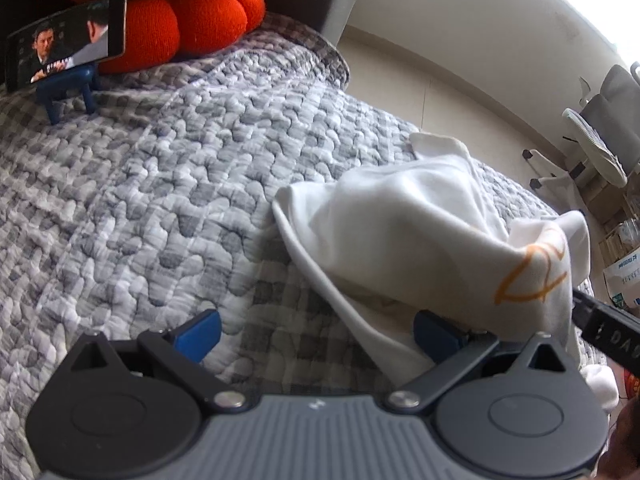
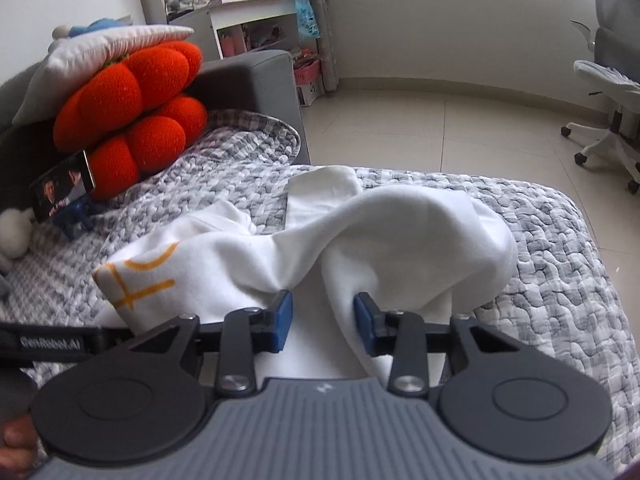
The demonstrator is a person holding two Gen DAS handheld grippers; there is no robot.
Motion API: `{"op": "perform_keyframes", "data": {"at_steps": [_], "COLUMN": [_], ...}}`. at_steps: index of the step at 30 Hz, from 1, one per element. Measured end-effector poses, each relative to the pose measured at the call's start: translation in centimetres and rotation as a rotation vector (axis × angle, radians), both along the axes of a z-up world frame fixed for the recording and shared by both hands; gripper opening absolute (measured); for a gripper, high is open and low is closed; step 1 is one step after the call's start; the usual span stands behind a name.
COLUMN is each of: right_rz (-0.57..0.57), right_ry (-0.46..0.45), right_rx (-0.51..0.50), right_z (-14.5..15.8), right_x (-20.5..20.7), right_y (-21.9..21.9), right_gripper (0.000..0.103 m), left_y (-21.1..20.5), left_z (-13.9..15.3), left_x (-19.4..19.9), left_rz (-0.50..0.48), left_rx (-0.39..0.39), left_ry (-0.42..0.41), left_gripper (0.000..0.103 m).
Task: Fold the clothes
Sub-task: 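Close the right gripper on a fold of the white T-shirt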
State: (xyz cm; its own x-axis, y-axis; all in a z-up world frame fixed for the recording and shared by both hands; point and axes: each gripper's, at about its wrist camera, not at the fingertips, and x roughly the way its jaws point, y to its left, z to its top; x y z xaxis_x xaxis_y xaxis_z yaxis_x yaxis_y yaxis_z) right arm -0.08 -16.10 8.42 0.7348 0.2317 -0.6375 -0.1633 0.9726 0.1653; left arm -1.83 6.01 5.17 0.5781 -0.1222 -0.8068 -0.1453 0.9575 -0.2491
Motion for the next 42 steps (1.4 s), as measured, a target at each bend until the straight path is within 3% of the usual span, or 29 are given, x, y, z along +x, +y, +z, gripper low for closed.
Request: {"op": "perform_keyframes", "data": {"at_steps": [15, 19, 28, 32, 34, 36, 42], "right_rz": [-0.094, -0.132, -0.104, -0.097, -0.092, -0.091, -0.124], "right_ry": [0.026, 0.056, 0.063, 0.063, 0.062, 0.061, 0.022], "right_rx": [-0.006, -0.002, 0.001, -0.002, 0.003, 0.011, 0.019], "right_z": [-0.5, -1.1, -1.3, -1.3, -1.4, -1.3, -0.8], "right_x": [0.3, 0.6, 0.5, 0.5, 0.5, 0.5, 0.2], "right_y": [-0.9, -1.8, -1.3, -1.2, -1.2, -1.2, -1.7], "right_gripper": [0.065, 0.065, 0.065, 0.059, 0.046, 0.018, 0.008], "left_y": [-0.6, -0.7, -0.8, -0.8, -0.8, -0.7, -0.7], "left_z": [-0.4, -0.4, -0.5, -0.5, -0.5, -0.5, -0.5], "left_x": [0.2, 0.2, 0.3, 0.3, 0.3, 0.3, 0.3], "left_rz": [-0.026, -0.023, -0.034, -0.040, -0.041, -0.042, -0.044], "left_rx": [0.015, 0.008, 0.011, 0.010, 0.009, 0.010, 0.006], "left_ry": [0.026, 0.030, 0.028, 0.027, 0.027, 0.026, 0.027], "left_gripper": [0.103, 0.103, 0.103, 0.102, 0.102, 0.102, 0.102]}}
